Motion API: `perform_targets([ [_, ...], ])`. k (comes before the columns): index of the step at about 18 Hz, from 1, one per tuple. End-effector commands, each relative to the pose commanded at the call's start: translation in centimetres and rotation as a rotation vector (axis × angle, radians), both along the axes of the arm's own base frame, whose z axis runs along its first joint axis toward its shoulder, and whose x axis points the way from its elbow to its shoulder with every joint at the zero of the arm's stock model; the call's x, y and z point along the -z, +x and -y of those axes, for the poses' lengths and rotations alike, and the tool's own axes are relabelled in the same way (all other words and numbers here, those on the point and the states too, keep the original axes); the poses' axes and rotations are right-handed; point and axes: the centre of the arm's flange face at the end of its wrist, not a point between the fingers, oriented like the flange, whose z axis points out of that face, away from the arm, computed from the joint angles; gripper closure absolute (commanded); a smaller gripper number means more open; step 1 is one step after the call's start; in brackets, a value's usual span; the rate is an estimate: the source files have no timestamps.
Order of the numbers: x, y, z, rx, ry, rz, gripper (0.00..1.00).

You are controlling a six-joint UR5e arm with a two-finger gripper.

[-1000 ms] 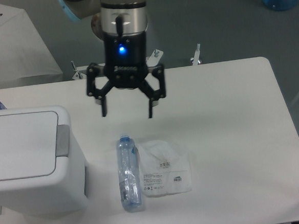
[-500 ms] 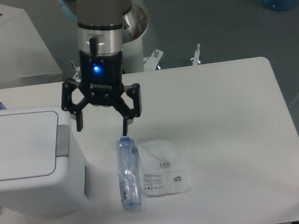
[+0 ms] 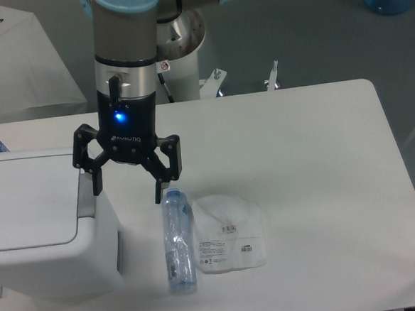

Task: Open the trash can
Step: 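Lower the open gripper beside the trash can lid edge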

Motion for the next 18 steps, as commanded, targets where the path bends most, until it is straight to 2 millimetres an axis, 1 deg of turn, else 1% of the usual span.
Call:
perform_targets([
  [4, 0.7, 0.7, -0.6, 0.013, -0.011, 0.006, 0.0],
  [18, 1.5, 0.8, -1.2, 0.021, -0.021, 0.013, 0.0],
])
